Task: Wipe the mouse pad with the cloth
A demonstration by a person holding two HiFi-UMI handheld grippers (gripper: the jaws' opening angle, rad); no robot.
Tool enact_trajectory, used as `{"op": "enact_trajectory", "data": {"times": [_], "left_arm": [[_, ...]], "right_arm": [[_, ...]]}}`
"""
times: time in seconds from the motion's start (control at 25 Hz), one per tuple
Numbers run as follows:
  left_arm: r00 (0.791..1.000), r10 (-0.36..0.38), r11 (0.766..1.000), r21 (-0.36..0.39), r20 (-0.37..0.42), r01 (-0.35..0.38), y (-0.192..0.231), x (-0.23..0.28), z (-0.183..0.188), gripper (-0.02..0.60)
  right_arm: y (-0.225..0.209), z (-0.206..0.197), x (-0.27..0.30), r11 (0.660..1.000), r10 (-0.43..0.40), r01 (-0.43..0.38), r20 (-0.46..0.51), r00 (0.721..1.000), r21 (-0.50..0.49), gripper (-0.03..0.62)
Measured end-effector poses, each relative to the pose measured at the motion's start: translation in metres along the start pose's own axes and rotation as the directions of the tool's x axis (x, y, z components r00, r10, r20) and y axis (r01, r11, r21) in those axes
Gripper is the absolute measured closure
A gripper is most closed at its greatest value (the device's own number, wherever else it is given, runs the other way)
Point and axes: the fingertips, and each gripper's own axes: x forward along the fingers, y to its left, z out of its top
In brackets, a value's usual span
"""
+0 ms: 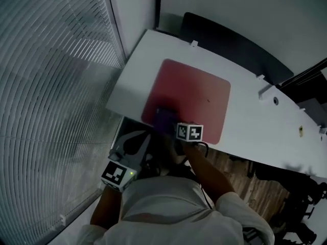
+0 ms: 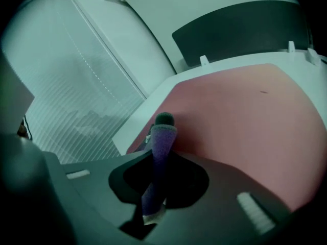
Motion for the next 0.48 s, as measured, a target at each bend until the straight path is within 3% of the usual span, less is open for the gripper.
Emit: {"op": "enact_trajectory", "data": {"times": [0.12,0.48], "left_arm": [[0.999,-0.041,0.998,0.043,-0.004,0.041,-0.033,0.022,0.0,0.578],[0.999,-0.047,0.998,0.042,-0.005,0.047,-0.116,0.069,-0.005,0.578]], "right_arm": [[-0.039,-0.008,-0.035,0.999,-0.035,0.035,0.017,0.999,0.017,0.546],[-0.156,-0.04,-0.136,0.991,-0.119,0.117,0.037,0.992,0.068,0.546]]}}
